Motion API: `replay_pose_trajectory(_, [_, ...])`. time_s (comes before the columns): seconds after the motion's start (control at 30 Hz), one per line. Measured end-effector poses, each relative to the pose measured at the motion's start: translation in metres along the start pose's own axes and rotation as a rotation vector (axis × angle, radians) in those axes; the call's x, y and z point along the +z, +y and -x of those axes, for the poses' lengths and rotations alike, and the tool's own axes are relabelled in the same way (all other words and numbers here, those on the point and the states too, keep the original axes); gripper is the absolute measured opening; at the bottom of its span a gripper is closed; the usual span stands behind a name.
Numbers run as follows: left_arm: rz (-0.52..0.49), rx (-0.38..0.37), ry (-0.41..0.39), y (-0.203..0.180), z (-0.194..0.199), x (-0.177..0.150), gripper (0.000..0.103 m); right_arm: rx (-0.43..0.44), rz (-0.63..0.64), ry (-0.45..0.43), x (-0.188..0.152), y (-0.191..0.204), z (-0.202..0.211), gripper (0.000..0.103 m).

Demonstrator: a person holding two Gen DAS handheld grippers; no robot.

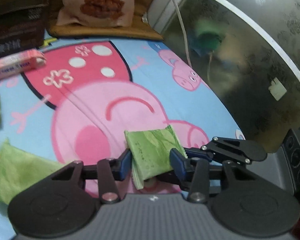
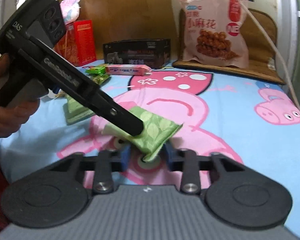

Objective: Organize snacks
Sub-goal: 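Carry the green packet into the black tin and open the left gripper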

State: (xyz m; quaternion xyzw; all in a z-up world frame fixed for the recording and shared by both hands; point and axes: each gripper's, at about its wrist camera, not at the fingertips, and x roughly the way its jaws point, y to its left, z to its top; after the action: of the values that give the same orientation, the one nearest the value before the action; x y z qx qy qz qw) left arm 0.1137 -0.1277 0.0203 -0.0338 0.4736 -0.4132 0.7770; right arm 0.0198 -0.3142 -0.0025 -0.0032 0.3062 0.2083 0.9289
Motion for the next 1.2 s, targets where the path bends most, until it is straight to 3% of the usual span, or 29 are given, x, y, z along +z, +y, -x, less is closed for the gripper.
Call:
replay_pose_trajectory(0.13, [0.038, 0.009, -0.087, 0.023, 0.028, 0.016, 0.042, 0.012, 0.043, -0.041, 0.024, 0.011, -0.01, 0.035])
replay_pose_trajectory(0.3, [0.072, 0.096, -0.21, 0.058, 0.072, 0.051, 0.045, 0.089, 0.058, -0.117, 0.077, 0.016, -0.047, 0.035])
replay_pose_trajectory(0.57, [0.189, 0.261, -0.367, 0.146, 0.106, 0.134, 0.049, 0.21, 0.003, -0.142, 0.189, 0.02, -0.156, 0.035])
replay_pose_trajectory(0.7, [0.275, 0.308, -0.403, 0.192, 0.099, 0.161, 0.052, 0.205, -0.029, -0.119, 0.223, 0.021, -0.205, 0.04])
replay_pose_trajectory(0.87, [0.32, 0.375, -0.387, 0.219, 0.082, 0.165, 0.054, 0.141, -0.044, -0.081, 0.227, 0.025, -0.233, 0.051])
replay_pose_trajectory(0.93, [0.319, 0.366, -0.388, 0.223, 0.084, 0.157, 0.055, 0.137, -0.062, -0.101, 0.22, 0.021, -0.225, 0.058])
replay_pose_trajectory(1.2, [0.243, 0.319, -0.452, 0.182, 0.12, 0.114, 0.056, 0.105, -0.1, -0.19, 0.176, -0.002, -0.16, 0.059])
